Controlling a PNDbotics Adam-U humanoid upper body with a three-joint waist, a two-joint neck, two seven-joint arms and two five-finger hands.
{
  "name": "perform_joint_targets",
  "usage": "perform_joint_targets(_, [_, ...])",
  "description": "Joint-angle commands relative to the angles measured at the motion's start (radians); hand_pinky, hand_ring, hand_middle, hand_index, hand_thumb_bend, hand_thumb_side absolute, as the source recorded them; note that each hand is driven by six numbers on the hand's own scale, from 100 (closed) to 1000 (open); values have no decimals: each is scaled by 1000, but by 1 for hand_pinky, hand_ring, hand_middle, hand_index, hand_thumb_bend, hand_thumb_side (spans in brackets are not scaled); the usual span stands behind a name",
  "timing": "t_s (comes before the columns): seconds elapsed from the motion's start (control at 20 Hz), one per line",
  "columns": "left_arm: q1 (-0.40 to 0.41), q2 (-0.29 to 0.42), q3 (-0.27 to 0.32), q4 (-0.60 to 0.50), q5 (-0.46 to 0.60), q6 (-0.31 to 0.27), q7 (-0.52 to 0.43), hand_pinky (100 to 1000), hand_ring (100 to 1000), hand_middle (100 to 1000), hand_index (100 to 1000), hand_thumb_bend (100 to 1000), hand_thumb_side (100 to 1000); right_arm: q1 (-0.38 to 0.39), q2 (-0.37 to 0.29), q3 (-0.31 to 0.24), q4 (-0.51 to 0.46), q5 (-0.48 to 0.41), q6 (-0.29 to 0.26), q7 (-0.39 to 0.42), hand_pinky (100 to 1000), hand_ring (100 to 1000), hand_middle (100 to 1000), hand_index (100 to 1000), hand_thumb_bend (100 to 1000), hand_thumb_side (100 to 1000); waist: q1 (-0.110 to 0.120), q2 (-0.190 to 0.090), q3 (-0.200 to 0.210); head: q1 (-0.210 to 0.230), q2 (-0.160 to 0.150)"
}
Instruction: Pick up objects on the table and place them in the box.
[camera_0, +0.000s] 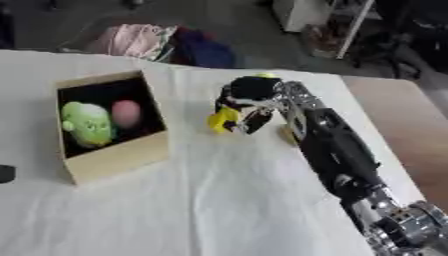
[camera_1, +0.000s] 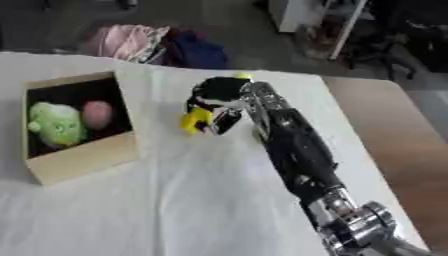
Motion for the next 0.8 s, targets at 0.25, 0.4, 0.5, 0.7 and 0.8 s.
perform_joint_targets(0.25, [-8,9,7,-20,16,2,1,761,739,645,727,100,626,-41,-48,-24,-104,-223,-68,68,454,450,264,437,100,193,16,-40,6,-4,-9])
perform_joint_targets(0.4, [-12,9,6,-20,23,3,2,761,738,644,727,100,626,-49,-44,-28,-130,-268,-48,52,459,453,272,441,100,174,17,-45,11,-7,-12])
perform_joint_targets(0.5, [-14,9,6,-20,28,3,3,760,737,643,726,100,626,-56,-38,-26,-142,-281,-25,25,467,466,294,453,100,162,17,-47,15,-8,-14])
perform_joint_targets(0.7, [-20,7,5,-20,38,4,3,754,735,641,725,100,625,-68,-12,-8,-139,-255,15,-30,471,471,313,470,100,164,16,-50,27,-17,-16])
perform_joint_targets(0.8, [-23,6,4,-20,44,4,4,749,731,638,724,100,624,-73,7,1,-131,-223,29,-50,478,475,318,475,100,169,15,-51,35,-23,-15])
